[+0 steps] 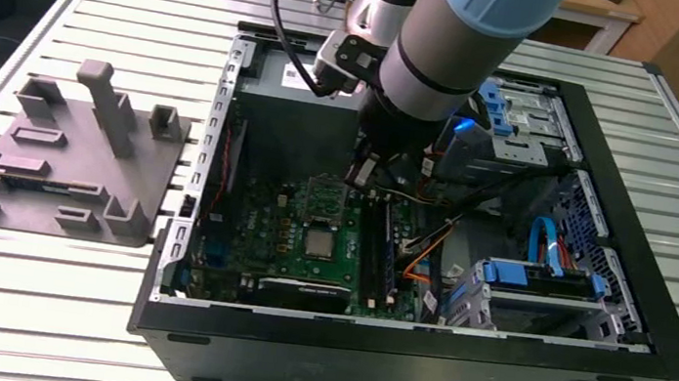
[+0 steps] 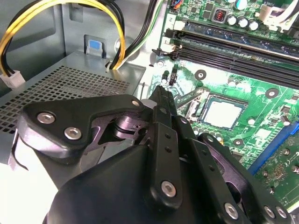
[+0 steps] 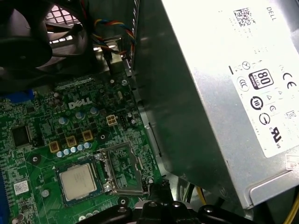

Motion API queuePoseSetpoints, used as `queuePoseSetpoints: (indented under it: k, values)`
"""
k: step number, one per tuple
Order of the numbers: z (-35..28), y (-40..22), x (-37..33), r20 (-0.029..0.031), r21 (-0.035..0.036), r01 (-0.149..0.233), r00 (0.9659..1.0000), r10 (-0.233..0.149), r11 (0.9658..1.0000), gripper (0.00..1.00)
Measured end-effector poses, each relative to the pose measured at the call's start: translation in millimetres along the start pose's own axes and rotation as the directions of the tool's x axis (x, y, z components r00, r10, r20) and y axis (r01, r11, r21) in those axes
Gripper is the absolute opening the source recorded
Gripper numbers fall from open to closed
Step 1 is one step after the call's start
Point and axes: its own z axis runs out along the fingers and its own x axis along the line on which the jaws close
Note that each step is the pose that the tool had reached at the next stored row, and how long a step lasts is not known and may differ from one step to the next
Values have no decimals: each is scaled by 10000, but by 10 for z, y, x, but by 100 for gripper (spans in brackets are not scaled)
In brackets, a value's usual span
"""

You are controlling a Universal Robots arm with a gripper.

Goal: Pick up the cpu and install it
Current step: 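Close the cpu cover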

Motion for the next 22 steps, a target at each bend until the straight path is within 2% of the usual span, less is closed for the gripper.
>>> queuePoseSetpoints:
  k: [17,20,22]
  values:
    - [-37,7,-5,-2,-2,19,10000,-19,10000,10]
    - [-38,6,-4,-41,6,35,10000,-35,10000,10]
    - [-38,6,-3,-113,28,43,9999,-42,10000,10]
